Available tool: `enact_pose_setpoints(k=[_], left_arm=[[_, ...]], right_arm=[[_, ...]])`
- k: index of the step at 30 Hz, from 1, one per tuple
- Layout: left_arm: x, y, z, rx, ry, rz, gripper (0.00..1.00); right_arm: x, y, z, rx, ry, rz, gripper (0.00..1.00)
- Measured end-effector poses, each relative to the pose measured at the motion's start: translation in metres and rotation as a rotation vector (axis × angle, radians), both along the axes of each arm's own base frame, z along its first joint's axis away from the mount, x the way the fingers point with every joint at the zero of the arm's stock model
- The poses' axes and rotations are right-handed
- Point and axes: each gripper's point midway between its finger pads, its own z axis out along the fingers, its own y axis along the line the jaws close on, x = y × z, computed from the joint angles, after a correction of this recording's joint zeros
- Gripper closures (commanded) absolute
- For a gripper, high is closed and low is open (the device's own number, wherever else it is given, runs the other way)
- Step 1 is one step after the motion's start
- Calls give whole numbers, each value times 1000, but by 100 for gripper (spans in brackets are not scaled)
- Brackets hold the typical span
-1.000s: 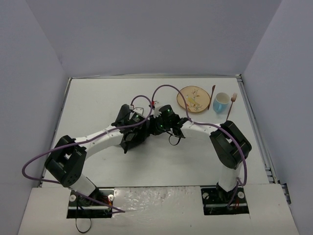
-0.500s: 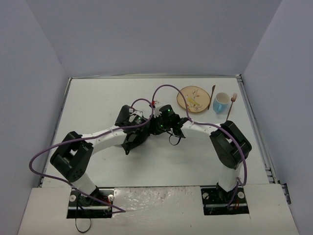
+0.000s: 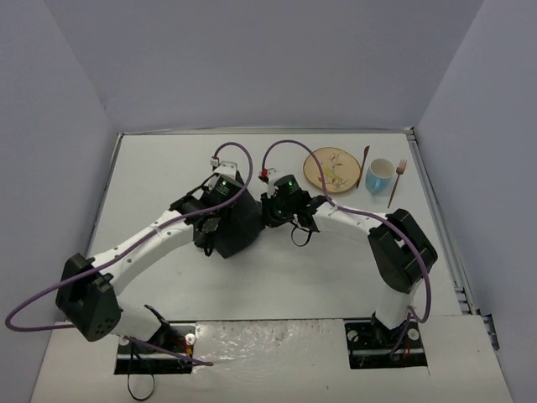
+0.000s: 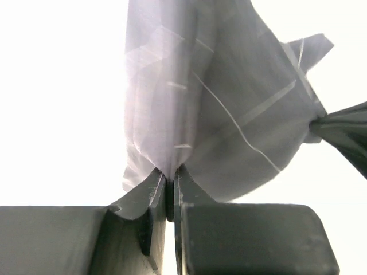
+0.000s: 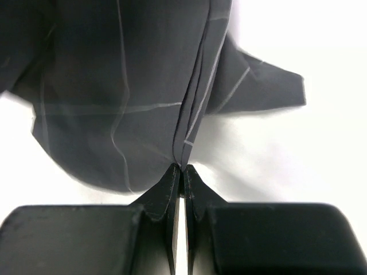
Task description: Set the dinner table for one person
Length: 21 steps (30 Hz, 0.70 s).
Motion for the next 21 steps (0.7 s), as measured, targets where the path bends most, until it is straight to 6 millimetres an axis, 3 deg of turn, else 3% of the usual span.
enact_pose_setpoints(k=[4, 8, 13, 16, 21], left_arm=[[12, 24, 82, 12, -182, 34, 100], [21, 63, 157, 41, -352, 120, 100], [25, 115, 227, 93, -503, 238, 100], [21, 133, 262, 123, -584, 277, 100], [12, 154, 303, 174, -679, 311, 100]], right_arm=[[26, -7, 54, -40, -128, -48, 100], [56, -25, 141, -61, -324, -135, 100], [72, -60, 236, -87, -537, -257, 100], [73, -80, 276, -113, -630, -312, 100], [77, -113, 311, -195, -722, -390, 100]])
